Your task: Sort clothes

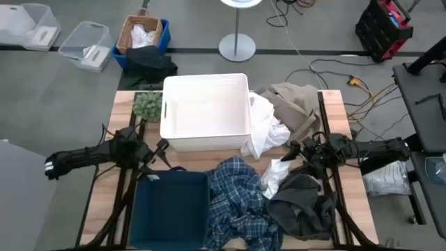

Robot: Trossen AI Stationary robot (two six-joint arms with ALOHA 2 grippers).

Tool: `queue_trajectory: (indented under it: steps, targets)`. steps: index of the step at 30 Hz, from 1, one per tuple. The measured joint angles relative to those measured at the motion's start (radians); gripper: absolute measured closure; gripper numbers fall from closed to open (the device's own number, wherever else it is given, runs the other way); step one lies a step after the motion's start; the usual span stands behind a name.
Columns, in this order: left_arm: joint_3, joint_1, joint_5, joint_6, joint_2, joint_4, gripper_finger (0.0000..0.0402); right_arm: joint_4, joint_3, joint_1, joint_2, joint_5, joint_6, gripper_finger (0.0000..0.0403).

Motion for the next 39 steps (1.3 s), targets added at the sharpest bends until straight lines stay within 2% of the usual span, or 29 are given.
queue_trajectory:
  steps: [14, 31, 39]
  targets:
    - [0.000, 0.000, 0.000, 0.000, 0.000, 0.000, 0.0203, 0.000, 0.000, 0.000, 0.000, 0.000, 0.000, 0.0053]
    - [0.000, 0.000, 0.000, 0.000, 0.000, 0.000, 0.0203, 0.000, 0.000, 0.000, 0.000, 0.000, 0.000, 0.0067]
    - [0.000, 0.000, 0.000, 0.000, 0.000, 0.000, 0.0203, 0.000, 0.000, 0.000, 0.000, 0.000, 0.000, 0.0057]
